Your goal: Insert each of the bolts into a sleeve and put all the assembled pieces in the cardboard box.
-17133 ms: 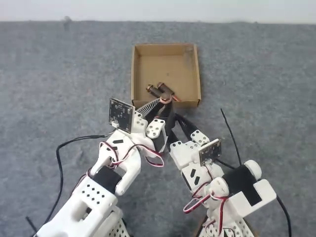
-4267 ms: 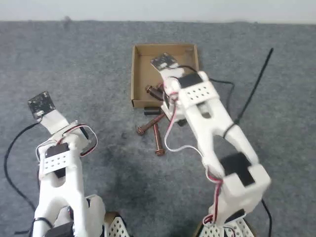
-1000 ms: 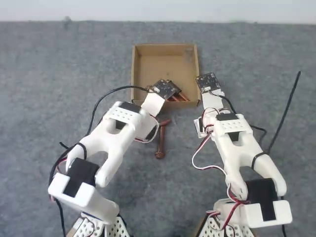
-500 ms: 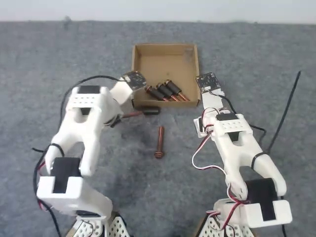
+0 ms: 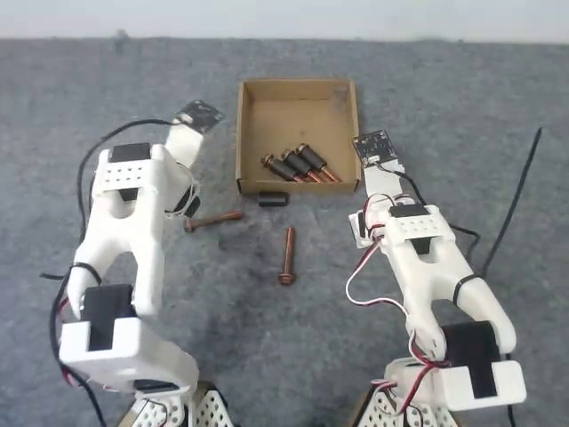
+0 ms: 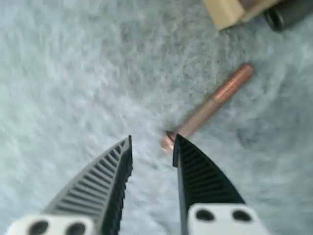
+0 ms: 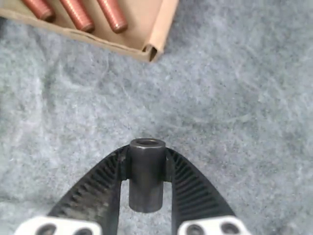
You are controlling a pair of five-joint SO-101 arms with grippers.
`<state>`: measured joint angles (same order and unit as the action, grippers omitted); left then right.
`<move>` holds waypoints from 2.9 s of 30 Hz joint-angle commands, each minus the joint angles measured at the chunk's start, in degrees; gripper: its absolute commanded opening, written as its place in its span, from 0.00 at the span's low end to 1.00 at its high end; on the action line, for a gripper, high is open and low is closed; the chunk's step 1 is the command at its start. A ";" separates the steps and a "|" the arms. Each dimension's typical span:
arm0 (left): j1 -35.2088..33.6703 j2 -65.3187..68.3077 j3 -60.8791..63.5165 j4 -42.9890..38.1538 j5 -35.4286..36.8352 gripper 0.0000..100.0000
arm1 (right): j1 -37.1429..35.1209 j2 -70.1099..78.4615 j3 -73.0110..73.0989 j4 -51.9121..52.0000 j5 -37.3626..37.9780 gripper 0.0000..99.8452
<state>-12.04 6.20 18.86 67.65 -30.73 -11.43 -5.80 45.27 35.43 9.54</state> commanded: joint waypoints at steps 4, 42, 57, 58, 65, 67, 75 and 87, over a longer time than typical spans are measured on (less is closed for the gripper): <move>6.07 -16.00 4.70 8.18 20.48 0.11 | 0.66 -3.56 -0.44 -1.01 -0.09 0.01; 0.44 9.23 -1.80 -18.46 56.62 0.01 | 0.57 -3.56 -0.35 -0.75 -0.09 0.01; 5.45 6.95 -8.31 -12.66 56.70 0.02 | 0.57 -3.56 -0.35 -1.01 -0.09 0.01; 6.15 6.15 -7.60 -12.75 57.23 0.03 | 0.57 -3.56 -0.35 -1.01 -0.09 0.01; 4.48 6.68 -6.81 -12.84 67.16 0.16 | 0.57 -3.56 -0.35 -0.92 -0.09 0.01; 3.34 8.26 -6.90 -13.89 67.69 0.15 | 0.57 -3.65 -0.35 -0.92 -0.09 0.01; 2.37 16.88 -13.85 -12.04 67.60 0.12 | -0.04 -3.65 -0.35 -0.66 -0.09 0.01; 2.46 23.03 -20.26 -11.60 67.52 0.07 | -0.04 -3.65 -0.35 -0.66 -0.09 0.01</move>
<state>-9.41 30.20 1.89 55.78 36.35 -11.34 -5.80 45.27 35.43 9.54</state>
